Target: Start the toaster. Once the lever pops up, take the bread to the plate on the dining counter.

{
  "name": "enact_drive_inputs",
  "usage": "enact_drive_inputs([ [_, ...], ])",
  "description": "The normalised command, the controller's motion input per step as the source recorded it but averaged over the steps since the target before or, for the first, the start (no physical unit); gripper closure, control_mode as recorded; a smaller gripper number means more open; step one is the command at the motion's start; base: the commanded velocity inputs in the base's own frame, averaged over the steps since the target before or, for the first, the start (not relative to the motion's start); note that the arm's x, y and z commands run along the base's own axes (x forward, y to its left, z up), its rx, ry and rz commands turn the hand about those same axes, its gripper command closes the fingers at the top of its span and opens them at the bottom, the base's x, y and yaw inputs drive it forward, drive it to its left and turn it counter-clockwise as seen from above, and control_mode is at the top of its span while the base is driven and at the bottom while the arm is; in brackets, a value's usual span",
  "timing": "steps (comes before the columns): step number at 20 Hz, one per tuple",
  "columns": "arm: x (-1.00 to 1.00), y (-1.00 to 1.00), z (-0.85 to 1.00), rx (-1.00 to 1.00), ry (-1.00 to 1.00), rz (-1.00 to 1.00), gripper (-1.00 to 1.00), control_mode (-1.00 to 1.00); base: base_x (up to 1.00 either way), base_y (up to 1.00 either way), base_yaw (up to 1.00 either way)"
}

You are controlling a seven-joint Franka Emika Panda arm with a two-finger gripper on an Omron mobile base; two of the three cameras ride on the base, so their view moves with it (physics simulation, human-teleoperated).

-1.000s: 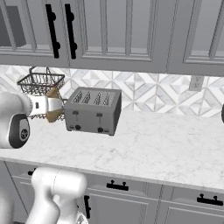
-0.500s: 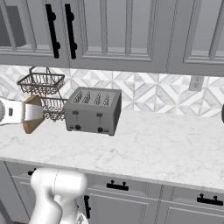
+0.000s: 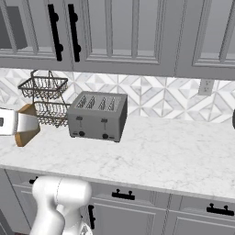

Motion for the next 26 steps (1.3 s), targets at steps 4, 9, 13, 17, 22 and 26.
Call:
enact_drive_inputs([
  [4,0.0,0.0,0.0,0.0,0.0,0.0,1.0,-1.0,0.0,0.0,0.0],
  [9,0.0,0.0,0.0,0.0,0.0,0.0,1.0,1.0,0.0,0.0,0.0],
  [13,0.0,0.0,0.0,0.0,0.0,0.0,1.0,1.0,0.0,0.0,0.0],
  [17,0.0,0.0,0.0,0.0,0.0,0.0,1.0,1.0,0.0,0.0,0.0],
  [22,0.0,0.0,0.0,0.0,0.0,0.0,1.0,1.0,-0.53,-0.17,-0.02],
  [26,0.0,0.0,0.0,0.0,0.0,0.0,1.0,1.0,-0.83,-0.41,-0.27],
])
